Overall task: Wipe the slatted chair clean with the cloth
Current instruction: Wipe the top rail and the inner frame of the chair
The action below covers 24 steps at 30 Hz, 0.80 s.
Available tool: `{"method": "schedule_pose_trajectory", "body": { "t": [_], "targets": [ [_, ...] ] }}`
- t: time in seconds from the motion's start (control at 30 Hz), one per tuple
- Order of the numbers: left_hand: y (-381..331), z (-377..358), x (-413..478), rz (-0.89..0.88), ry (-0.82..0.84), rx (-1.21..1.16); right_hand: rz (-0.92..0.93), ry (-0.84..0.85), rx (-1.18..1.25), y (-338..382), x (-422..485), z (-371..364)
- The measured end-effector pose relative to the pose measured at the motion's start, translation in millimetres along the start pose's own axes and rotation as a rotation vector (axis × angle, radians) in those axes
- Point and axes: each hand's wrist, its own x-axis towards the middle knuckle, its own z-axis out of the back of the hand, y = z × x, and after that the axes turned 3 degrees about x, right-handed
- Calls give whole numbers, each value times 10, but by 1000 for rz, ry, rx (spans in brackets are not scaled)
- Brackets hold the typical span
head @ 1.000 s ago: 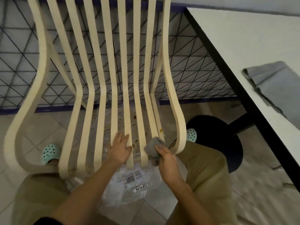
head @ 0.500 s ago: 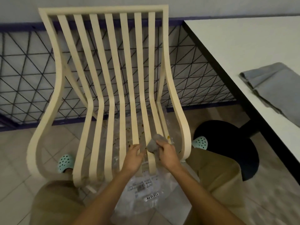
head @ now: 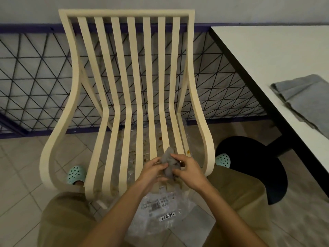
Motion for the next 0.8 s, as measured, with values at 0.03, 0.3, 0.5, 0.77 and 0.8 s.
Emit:
{"method": "schedule_pose_trajectory", "body": {
  "t": [0.03,0.3,0.5,0.77,0.8],
  "targets": [
    [-3,10,0,-4,1,23,10,-21,-6,1,-10,17],
    [-85,38,-51,31,96,1,89,29,5,143,-64,24],
    [-120,71,-73,-7,117,-125,103,-59,72,236,-149,257],
    [-174,141,115,-20,-12,28,214,-357,364,470,-191,1034],
    [-188,132,147,-20,-20,51,205,-413,374,422,-130,1121]
  ]
}}
